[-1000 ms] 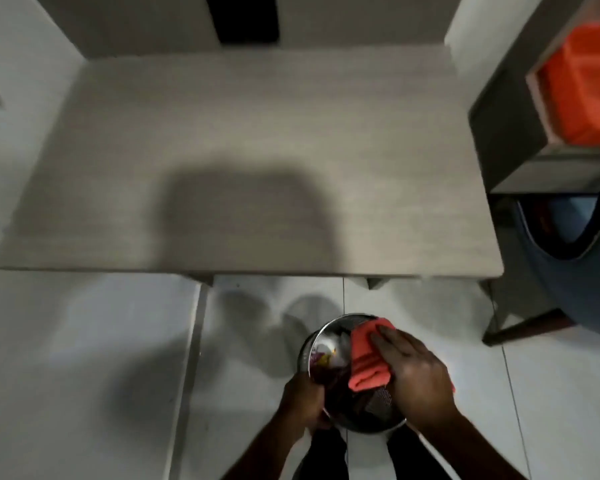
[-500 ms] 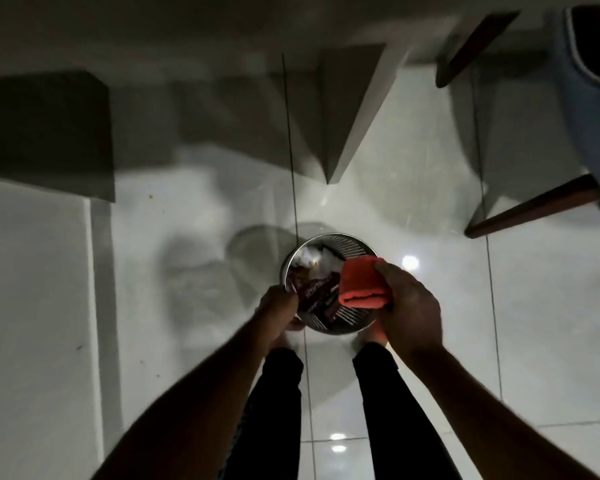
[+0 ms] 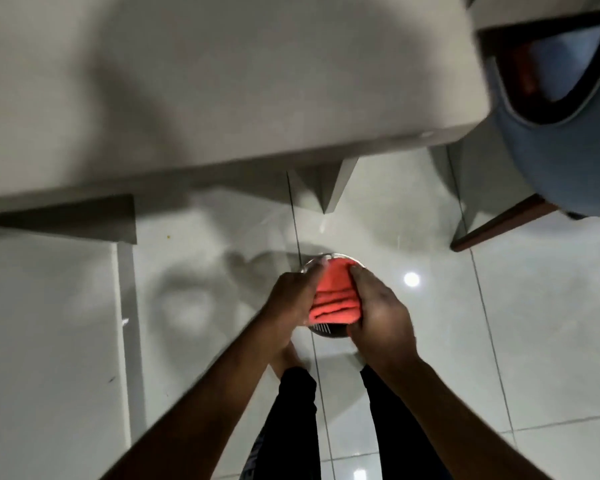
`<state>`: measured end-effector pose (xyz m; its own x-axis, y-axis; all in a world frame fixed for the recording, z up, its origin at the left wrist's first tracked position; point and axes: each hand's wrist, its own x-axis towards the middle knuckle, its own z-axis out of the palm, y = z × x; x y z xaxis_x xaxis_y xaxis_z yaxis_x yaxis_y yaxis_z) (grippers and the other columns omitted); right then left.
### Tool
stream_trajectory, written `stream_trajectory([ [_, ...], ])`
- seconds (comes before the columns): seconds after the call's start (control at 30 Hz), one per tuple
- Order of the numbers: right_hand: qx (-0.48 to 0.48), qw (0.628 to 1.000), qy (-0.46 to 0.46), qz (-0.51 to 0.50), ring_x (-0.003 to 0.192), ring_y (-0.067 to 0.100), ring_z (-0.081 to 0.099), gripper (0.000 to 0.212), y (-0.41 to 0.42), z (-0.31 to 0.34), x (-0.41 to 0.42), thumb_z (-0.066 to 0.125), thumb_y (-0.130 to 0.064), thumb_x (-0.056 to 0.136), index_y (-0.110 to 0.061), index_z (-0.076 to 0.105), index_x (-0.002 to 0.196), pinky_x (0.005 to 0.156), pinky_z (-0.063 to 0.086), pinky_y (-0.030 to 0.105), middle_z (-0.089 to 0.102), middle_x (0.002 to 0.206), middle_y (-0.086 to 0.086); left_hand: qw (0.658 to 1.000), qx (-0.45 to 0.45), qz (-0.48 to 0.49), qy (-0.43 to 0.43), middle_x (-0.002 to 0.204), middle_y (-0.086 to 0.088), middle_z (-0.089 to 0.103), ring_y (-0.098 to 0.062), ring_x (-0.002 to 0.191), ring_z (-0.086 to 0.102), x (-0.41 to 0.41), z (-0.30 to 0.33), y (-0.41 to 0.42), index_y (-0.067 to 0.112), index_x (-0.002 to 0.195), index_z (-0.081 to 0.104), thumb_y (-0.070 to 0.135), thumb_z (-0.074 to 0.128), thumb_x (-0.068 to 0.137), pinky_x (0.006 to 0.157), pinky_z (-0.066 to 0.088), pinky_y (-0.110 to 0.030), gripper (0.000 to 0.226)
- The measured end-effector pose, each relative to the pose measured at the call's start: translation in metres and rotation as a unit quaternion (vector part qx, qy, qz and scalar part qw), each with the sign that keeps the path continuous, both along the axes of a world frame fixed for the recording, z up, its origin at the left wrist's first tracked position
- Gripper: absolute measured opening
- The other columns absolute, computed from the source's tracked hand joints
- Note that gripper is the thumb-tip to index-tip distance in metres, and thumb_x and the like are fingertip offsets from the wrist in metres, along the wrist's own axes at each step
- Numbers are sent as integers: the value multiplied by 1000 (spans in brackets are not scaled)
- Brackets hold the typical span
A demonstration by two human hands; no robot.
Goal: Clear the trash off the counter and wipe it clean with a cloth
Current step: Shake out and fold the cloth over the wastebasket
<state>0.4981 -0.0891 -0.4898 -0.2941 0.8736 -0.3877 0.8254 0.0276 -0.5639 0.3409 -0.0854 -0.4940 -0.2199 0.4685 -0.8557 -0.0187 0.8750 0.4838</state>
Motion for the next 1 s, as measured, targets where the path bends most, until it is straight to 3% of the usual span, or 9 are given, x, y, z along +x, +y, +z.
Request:
stream_trajectory([
  [0.17, 16, 995, 88, 36, 145, 23, 39, 94, -26, 139, 2, 59, -34, 88, -16, 1, 159, 103, 49, 49, 28, 163, 6, 956, 256, -129, 68, 84, 10, 67, -14, 79, 65, -3, 186, 9, 26, 95, 65, 28, 67, 68, 77, 56, -34, 27],
  [0.27, -52, 958, 272, -73, 141, -15, 28, 136, -43, 212, 2, 84, -56, 67, -28, -14, 158, 109, 39, 23, 15, 157, -39, 893, 334, -290, 76, 82, 12, 67, -6, 73, 62, -8, 285, 22, 32, 95, 65, 25, 64, 71, 72, 54, -28, 25],
  [0.33, -43, 932, 316, -175, 142, -18, 22, 139, -38, 253, 8, 84, -66, 56, -41, -10, 155, 109, 32, 21, 3, 148, -53, 850, 355, -376, 99, 80, 10, 68, -2, 69, 64, -14, 346, 34, 31, 97, 65, 25, 62, 71, 61, 55, -23, 27],
  [0.47, -36, 869, 439, -226, 146, 17, 33, 115, 14, 311, 26, 79, -52, 62, -29, 19, 156, 116, 33, 48, 28, 162, -7, 784, 419, -455, 52, 89, -1, 72, 0, 73, 61, -16, 442, 75, 15, 105, 71, 5, 73, 82, 69, 54, -22, 26],
  [0.53, -83, 799, 559, -205, 131, 22, 53, 106, 39, 332, 33, 84, -56, 64, -19, 37, 151, 105, 46, 50, 52, 148, 5, 773, 427, -469, 6, 93, -3, 71, -3, 79, 62, -11, 478, 96, 3, 112, 68, -5, 70, 87, 74, 52, -18, 27],
  [0.67, -194, 620, 719, -249, 115, 30, 66, 91, 75, 349, 41, 84, -38, 75, -5, 42, 149, 92, 57, 48, 56, 143, 22, 758, 435, -485, -21, 103, -17, 67, -21, 93, 61, 6, 513, 145, -4, 119, 60, -13, 64, 89, 85, 50, -37, 31],
  [0.73, -188, 587, 740, -269, 106, 31, 71, 64, 95, 345, 49, 70, -19, 88, -2, 46, 145, 85, 60, 51, 62, 135, 23, 759, 448, -472, 3, 100, -15, 66, -20, 90, 60, 17, 516, 176, -1, 117, 60, -14, 62, 89, 83, 49, -37, 30],
  [0.83, -153, 595, 718, -327, 99, 28, 73, 53, 139, 343, 70, 67, -6, 82, -2, 55, 134, 85, 62, 46, 67, 128, 23, 762, 469, -438, 89, 86, -9, 64, -9, 70, 56, 34, 506, 234, 4, 108, 62, -14, 60, 86, 70, 48, -27, 28],
  [1.0, -9, 707, 590, -391, 86, 19, 68, 42, 241, 342, 107, 70, 4, 85, -18, 54, 117, 66, 59, 34, 66, 114, 14, 754, 475, -382, 246, 73, 6, 51, -9, 61, 47, 74, 476, 347, 21, 92, 50, -3, 60, 84, 64, 43, -28, 28],
])
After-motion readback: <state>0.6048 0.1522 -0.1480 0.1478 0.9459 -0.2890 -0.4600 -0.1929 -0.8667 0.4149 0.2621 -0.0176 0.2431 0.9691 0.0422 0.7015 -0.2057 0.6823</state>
